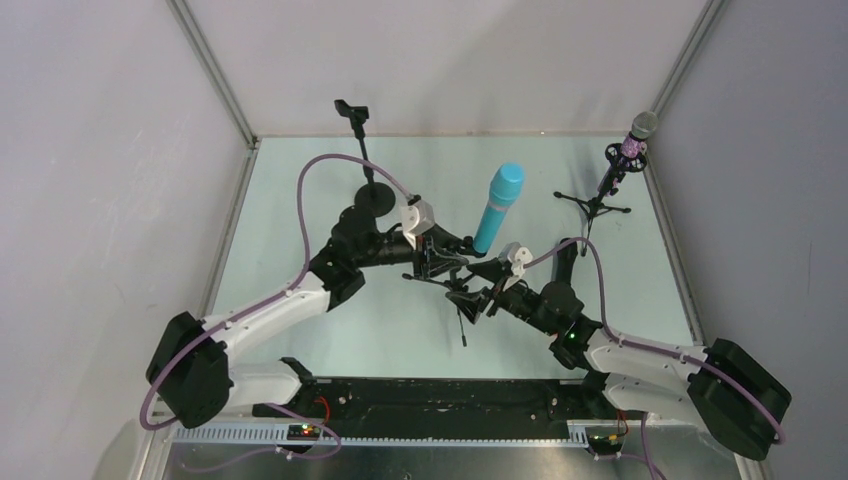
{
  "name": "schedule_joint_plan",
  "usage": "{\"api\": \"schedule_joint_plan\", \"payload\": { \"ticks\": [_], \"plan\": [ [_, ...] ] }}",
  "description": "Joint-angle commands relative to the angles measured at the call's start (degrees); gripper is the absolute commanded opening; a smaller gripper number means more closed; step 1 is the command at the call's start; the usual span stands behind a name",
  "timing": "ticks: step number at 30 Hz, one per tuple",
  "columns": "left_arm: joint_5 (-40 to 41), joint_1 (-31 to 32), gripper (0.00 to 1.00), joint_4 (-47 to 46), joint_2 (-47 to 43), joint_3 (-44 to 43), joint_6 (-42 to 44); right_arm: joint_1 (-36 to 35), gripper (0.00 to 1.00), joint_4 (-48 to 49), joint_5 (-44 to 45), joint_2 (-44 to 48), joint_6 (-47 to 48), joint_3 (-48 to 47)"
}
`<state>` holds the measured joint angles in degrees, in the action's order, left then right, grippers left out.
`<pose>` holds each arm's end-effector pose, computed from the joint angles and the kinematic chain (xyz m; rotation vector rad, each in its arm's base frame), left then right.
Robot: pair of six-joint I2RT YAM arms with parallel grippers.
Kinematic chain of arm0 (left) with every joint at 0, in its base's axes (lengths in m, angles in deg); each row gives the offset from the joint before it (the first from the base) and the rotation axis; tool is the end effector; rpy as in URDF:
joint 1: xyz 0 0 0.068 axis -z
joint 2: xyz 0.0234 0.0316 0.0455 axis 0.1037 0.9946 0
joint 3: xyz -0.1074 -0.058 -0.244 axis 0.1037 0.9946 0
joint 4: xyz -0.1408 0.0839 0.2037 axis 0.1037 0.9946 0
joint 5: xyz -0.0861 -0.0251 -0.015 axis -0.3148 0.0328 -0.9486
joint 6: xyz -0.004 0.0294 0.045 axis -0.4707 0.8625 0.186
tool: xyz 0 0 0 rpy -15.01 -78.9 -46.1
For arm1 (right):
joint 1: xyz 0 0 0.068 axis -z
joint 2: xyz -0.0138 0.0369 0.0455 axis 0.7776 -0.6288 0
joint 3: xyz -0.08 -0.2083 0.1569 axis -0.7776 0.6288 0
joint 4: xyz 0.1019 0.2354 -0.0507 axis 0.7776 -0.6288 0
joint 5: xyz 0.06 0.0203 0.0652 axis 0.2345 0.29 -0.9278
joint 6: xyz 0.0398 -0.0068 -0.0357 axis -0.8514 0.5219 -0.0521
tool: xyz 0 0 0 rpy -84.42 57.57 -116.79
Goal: Attach the microphones to the stand
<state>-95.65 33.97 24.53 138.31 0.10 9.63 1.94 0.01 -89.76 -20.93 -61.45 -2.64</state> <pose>0.1996 -0.1979 0.3067 1.0792 1.3307 -1.1375 0.1308 0.1585 0.2171 -0.6651 1.4277 0.8868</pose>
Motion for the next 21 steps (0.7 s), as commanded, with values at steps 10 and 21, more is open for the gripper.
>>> {"api": "schedule_joint_plan", "payload": {
  "ticks": [10,21],
  "plan": [
    [5.22,3.74,0.0,-2.86,-7.62,-2.11,-4.98,-2.11,0.55,8.86,2.4,-7.62,-0.67,-2.69],
    [8.91,5.12,0.0,-0.5,-11.85,-1.98,-6.21,-3.32,0.23,8.83,5.14,-8.71,-2.41,-2.68]
  ]
}}
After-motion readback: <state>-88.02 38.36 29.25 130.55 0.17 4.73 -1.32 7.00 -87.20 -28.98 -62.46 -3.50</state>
